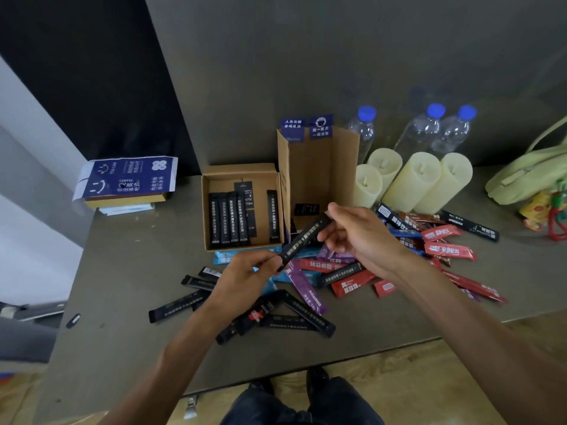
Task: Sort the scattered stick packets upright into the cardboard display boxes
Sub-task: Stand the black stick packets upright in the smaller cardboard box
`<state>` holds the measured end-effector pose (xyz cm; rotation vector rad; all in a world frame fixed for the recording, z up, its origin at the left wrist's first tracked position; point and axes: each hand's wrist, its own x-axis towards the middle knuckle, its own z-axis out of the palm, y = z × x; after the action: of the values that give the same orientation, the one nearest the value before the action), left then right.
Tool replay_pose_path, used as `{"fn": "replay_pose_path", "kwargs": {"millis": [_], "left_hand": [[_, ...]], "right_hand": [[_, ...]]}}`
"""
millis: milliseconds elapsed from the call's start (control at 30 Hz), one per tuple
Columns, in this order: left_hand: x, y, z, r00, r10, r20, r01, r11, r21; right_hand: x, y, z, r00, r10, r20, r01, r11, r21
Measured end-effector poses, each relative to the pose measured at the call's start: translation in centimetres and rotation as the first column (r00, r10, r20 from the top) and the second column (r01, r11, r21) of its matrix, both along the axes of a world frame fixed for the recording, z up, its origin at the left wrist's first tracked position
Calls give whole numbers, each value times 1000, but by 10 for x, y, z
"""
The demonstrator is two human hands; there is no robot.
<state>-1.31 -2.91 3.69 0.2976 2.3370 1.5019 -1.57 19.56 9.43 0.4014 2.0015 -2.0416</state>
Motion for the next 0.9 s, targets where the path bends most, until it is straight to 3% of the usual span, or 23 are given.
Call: {"fn": "replay_pose_path", "kwargs": {"millis": [133, 300, 467, 567, 700, 900], "left_hand": [[-1, -4, -1, 1000, -4, 10, 4, 1000, 6], [-7, -4, 5, 988, 98, -117, -95, 995, 30], [-32, -5, 10, 955, 271, -125, -276, 961, -22], [-57, -2, 7, 937, 341, -76, -347, 934, -85], [-81, 12, -1, 932, 362, 19, -357, 926, -124], [-96, 22, -19, 939, 345, -10, -334, 903, -270]], "right_hand": [[-5, -5, 3, 996, 81, -40, -72, 981, 180], [-19, -25, 4, 956, 263, -130, -180, 876, 447], [-33, -33, -3, 970, 151, -193, -48, 890, 453], [-38, -29, -19, 983, 63, -173, 43, 834, 550], [-40, -32, -38, 990, 119, -79, -44, 781, 622], [-35, -42, -51, 978, 194, -69, -100, 741, 664]]}}
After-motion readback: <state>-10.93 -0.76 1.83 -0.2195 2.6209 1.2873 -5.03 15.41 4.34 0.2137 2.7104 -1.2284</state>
